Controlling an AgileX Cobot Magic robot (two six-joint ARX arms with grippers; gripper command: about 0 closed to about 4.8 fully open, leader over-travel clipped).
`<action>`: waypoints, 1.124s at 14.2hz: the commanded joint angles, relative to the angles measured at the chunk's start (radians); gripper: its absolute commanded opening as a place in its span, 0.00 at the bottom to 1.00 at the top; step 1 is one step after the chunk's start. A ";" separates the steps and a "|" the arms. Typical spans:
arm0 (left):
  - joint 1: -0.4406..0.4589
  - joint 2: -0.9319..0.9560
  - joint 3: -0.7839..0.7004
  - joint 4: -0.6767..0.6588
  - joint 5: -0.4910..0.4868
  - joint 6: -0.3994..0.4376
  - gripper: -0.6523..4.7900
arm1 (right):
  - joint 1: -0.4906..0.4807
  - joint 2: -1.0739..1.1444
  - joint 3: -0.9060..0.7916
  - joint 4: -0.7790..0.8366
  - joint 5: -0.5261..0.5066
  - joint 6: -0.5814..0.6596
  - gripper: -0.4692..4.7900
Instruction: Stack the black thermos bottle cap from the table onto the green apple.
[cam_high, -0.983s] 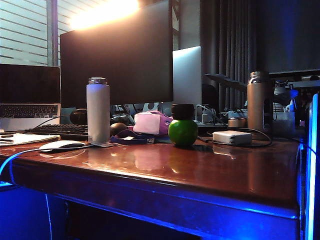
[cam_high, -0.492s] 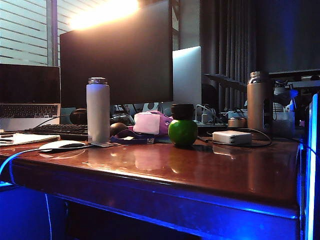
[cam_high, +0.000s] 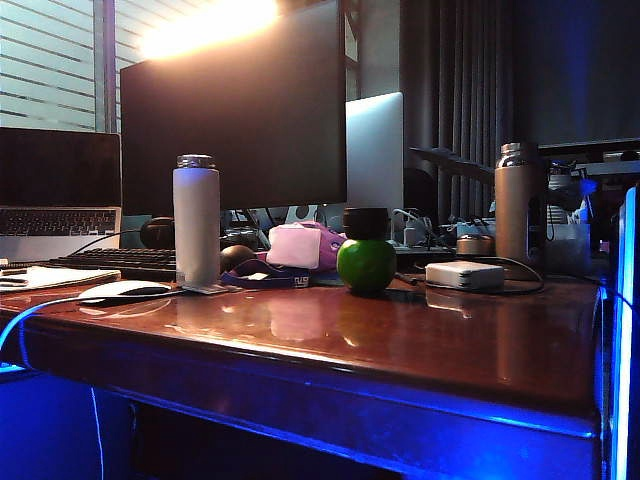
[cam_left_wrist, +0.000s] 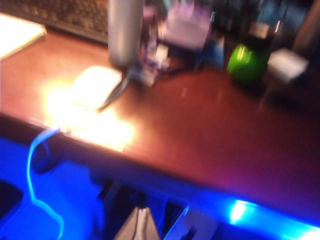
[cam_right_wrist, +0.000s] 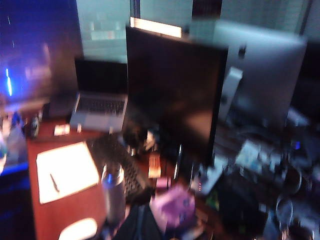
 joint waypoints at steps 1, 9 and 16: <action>0.000 -0.002 -0.058 0.043 0.030 0.046 0.12 | 0.001 -0.005 0.004 0.040 -0.006 -0.027 0.08; 0.000 -0.003 -0.160 0.047 0.039 0.039 0.12 | 0.002 0.065 -0.012 0.023 -0.008 -0.028 0.08; 0.000 -0.003 -0.187 -0.063 0.040 0.039 0.12 | 0.002 0.196 -0.012 0.082 -0.008 -0.030 0.08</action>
